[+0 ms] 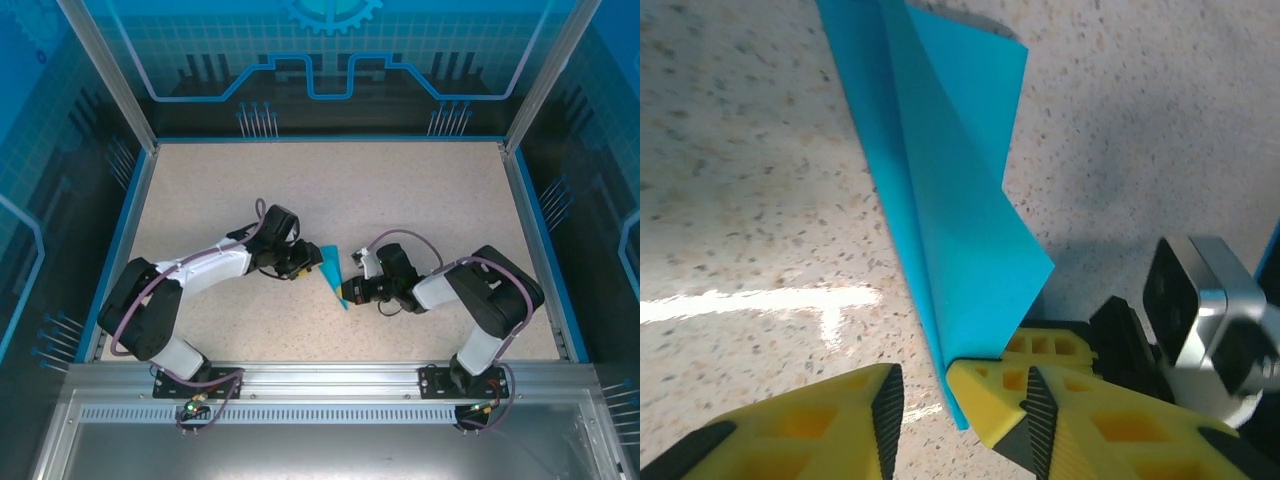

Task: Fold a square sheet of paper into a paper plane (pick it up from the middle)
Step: Fold the wing for the fifth time at the center of the table.

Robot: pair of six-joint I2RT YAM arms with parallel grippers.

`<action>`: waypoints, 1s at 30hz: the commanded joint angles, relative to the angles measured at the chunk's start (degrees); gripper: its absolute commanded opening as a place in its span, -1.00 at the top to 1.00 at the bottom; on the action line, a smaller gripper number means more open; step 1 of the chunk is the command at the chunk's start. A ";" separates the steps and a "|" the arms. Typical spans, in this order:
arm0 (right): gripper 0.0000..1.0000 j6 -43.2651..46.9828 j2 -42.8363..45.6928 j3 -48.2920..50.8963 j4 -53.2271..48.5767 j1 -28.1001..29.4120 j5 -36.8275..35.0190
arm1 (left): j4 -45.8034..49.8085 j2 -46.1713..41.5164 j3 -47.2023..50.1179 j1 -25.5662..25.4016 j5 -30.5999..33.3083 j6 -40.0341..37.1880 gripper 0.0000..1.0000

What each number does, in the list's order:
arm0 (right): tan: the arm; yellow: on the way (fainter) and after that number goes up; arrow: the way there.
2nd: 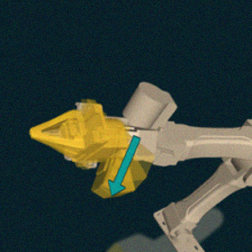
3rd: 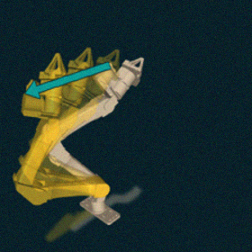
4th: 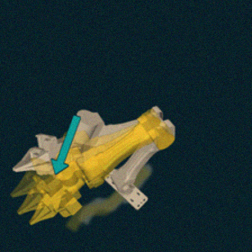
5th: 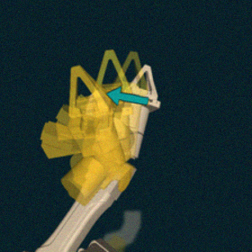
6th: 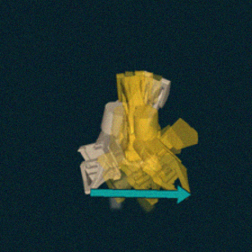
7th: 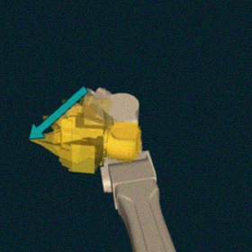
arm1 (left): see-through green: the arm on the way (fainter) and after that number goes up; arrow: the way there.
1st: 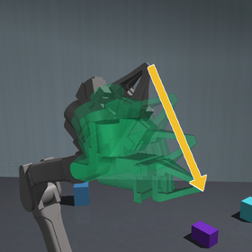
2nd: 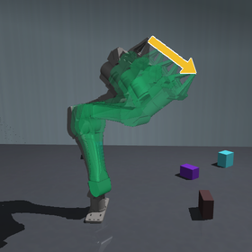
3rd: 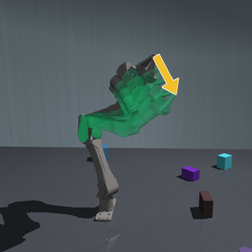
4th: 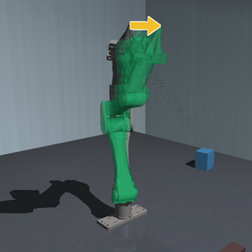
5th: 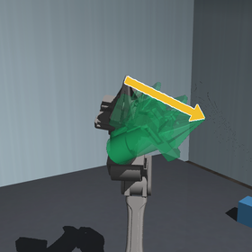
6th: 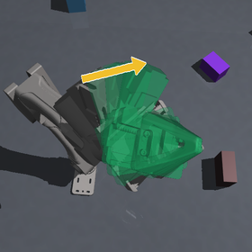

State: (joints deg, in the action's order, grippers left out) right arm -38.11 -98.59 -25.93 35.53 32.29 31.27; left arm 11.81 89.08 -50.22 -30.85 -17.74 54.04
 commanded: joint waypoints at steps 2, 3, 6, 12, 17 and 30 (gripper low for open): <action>0.93 -6.41 -4.73 -0.94 2.38 -2.30 5.74 | -13.13 -1.06 4.81 -0.01 -5.01 -0.11 0.22; 0.93 -7.07 -5.27 -1.02 2.19 -2.45 6.23 | -15.06 -0.61 5.55 -0.09 -5.55 -0.26 0.22; 0.91 -7.52 -6.19 -1.29 0.55 -3.00 6.46 | -19.74 1.19 6.37 -0.14 -7.88 -0.43 0.24; 0.88 -7.97 -7.54 -2.00 -2.13 -4.01 5.94 | -25.91 4.62 5.82 -0.93 -10.18 -0.24 0.24; 0.87 -8.10 -8.04 -2.03 -2.54 -3.99 5.19 | -27.32 7.62 4.46 -1.22 -10.93 0.30 0.24; 0.83 -6.80 -8.33 -2.37 -5.12 -3.57 3.82 | -33.30 11.72 3.39 -1.59 -12.91 1.97 0.22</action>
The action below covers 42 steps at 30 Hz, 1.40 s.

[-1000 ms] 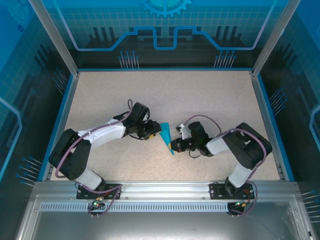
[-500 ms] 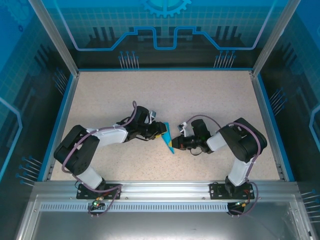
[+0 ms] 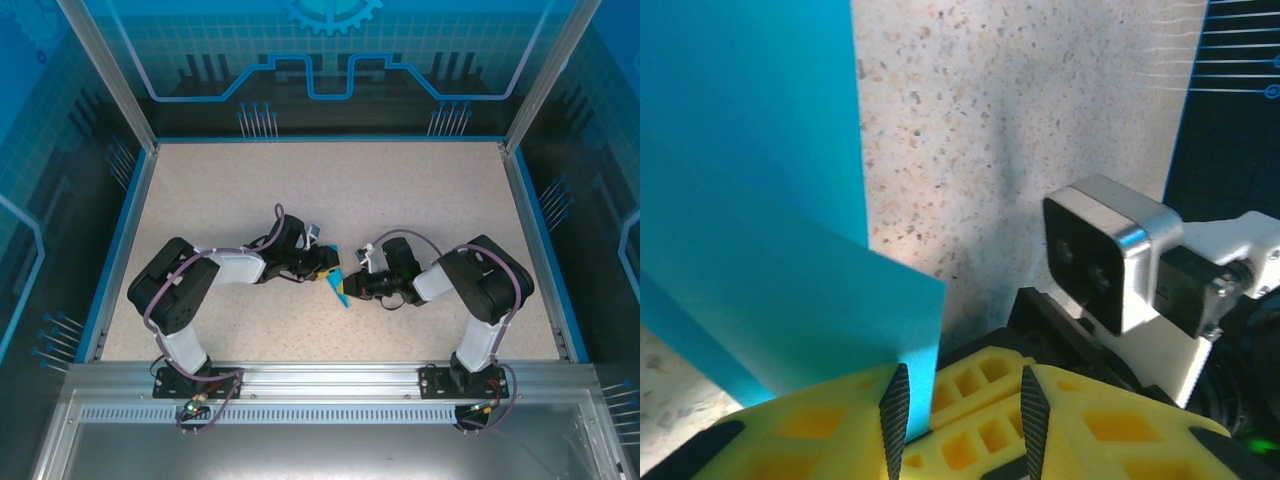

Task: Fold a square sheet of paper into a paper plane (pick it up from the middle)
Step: Fold the wing for the fifth time at the center of the table.

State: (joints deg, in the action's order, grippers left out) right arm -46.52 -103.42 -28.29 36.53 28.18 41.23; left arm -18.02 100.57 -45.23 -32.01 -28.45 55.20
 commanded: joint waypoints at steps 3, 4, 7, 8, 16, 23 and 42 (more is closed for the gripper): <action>0.83 1.70 -3.62 -0.10 -6.72 0.58 -6.77 | -3.21 -0.57 -1.74 -0.67 -1.93 0.12 0.20; 0.83 1.75 -3.63 -0.10 -6.74 0.56 -6.78 | -3.10 -0.66 -1.82 -0.61 -1.86 -0.05 0.20; 0.82 1.61 -3.62 -0.27 -6.82 0.65 -6.95 | -1.71 0.17 -2.61 -0.63 -1.65 -0.76 0.19; 0.82 1.70 -3.56 -0.26 -6.92 0.73 -6.88 | -1.34 0.68 -2.71 -0.60 -1.47 -1.05 0.19; 0.79 1.63 -3.03 -0.70 -8.62 0.92 -7.90 | -1.04 4.77 -3.24 -0.68 -0.34 -1.51 0.20; 0.75 1.80 -1.82 -1.24 -11.32 1.33 -9.39 | -1.07 6.45 -3.10 -0.61 -0.23 -2.45 0.20; 0.47 3.87 11.24 -5.64 -27.97 2.75 -14.49 | 0.23 8.50 -2.36 -0.68 -0.83 -4.94 0.21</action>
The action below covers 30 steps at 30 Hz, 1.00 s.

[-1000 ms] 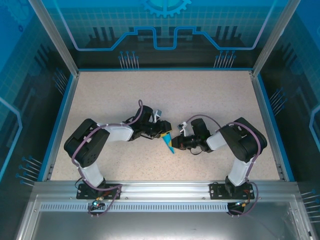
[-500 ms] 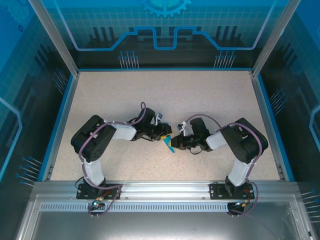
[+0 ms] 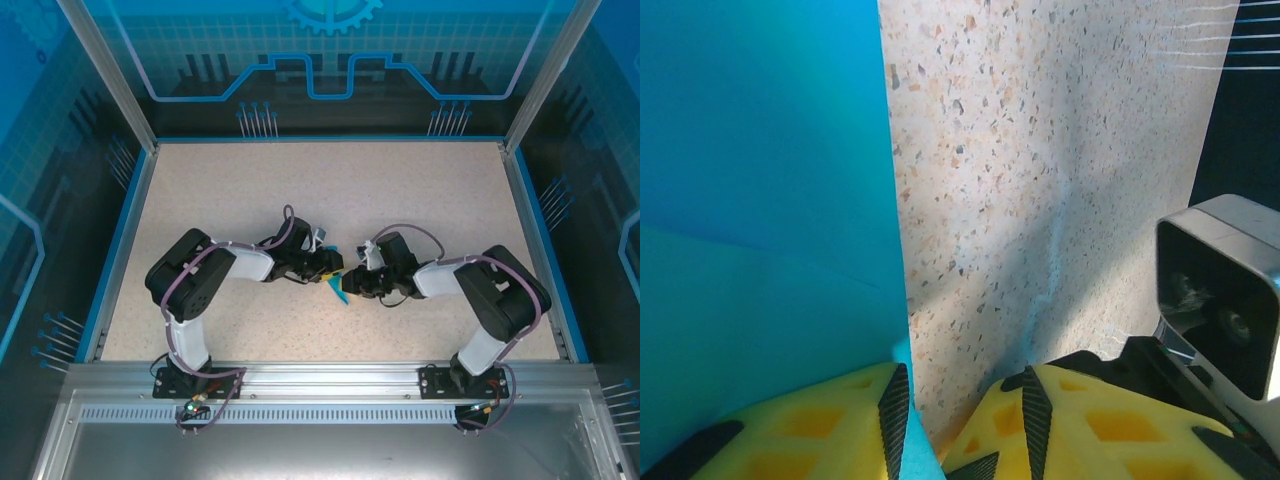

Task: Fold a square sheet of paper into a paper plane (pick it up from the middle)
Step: Fold the wing for the fifth time at the center of the table.

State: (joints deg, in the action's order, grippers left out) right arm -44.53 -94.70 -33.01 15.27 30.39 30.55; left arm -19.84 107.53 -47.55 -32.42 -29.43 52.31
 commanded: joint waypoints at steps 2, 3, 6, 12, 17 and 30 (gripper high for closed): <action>0.49 2.22 3.20 -1.14 -7.64 0.51 -4.01 | 2.07 1.46 0.00 -0.27 0.01 -2.04 0.21; 0.53 2.55 3.18 -1.49 -7.88 0.67 -3.57 | 1.96 1.46 0.00 -0.24 0.01 -2.04 0.21; 0.58 3.46 2.20 -2.68 -9.18 1.55 -2.60 | 2.17 1.46 -0.26 -0.27 -0.10 -2.04 0.21; 0.53 3.49 1.55 -3.11 -10.59 3.00 -3.31 | 2.53 1.24 -0.66 -0.29 -0.35 -2.10 0.21; 0.60 4.28 2.92 -4.01 -13.13 3.02 -3.86 | 2.94 0.93 -0.53 -0.36 -0.28 -2.29 0.21; 0.79 5.69 -0.42 -3.44 -17.71 5.71 -4.88 | 3.70 1.10 -1.21 -0.57 -0.26 -2.15 0.21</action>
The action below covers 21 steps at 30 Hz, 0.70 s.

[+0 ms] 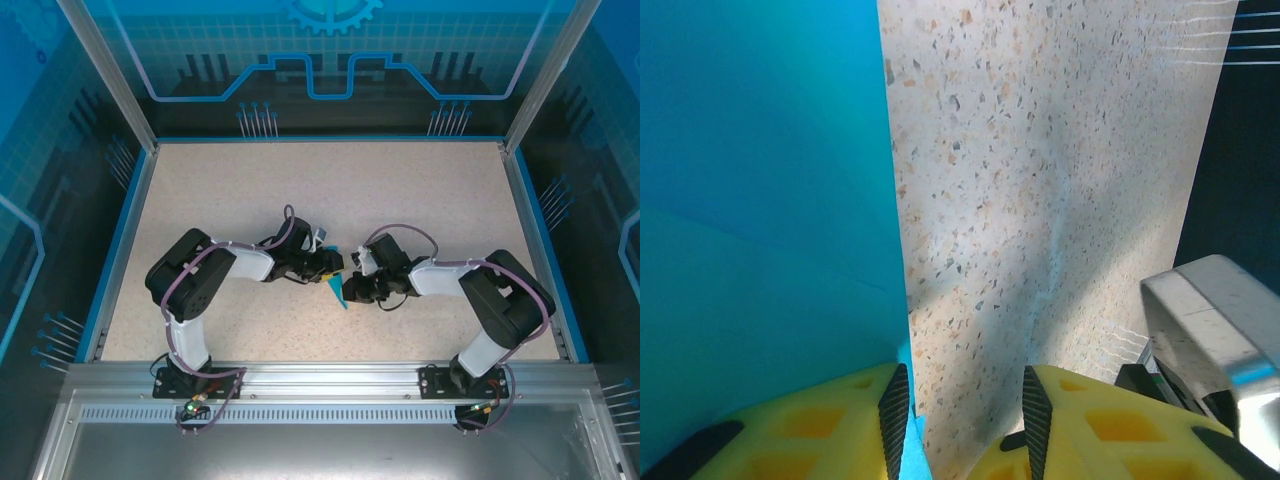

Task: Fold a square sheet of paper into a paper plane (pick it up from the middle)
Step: Fold the wing for the fifth time at the center of the table.

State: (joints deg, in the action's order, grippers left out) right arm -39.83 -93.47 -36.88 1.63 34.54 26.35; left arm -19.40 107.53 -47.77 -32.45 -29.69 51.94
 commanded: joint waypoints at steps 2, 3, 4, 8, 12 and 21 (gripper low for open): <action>0.82 0.86 -2.13 0.97 -4.44 1.71 -1.58 | 3.42 1.16 -1.10 -0.53 0.01 -1.83 0.21; 0.83 0.90 -2.40 1.23 -4.95 1.76 -2.00 | 3.55 1.12 -1.11 -0.57 0.07 -1.85 0.21; 0.83 1.03 -2.61 1.22 -5.25 1.80 -2.17 | 3.58 1.11 -1.10 -0.54 0.09 -1.81 0.21; 0.82 0.73 -2.09 1.90 -5.24 2.01 -2.31 | 3.85 1.11 -1.10 -0.59 0.22 -1.78 0.21; 0.77 0.21 0.33 1.80 -5.29 2.02 -1.55 | 3.99 1.11 -1.06 -0.56 0.20 -1.83 0.21; 0.78 0.36 2.83 2.86 -6.40 2.19 -0.80 | 4.31 1.20 -1.16 -0.55 0.19 -1.79 0.21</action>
State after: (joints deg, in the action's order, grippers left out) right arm -39.83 -91.15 -35.18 -0.60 35.75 25.52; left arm -18.28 107.55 -48.21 -32.80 -29.69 51.92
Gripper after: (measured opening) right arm 0.113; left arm 0.393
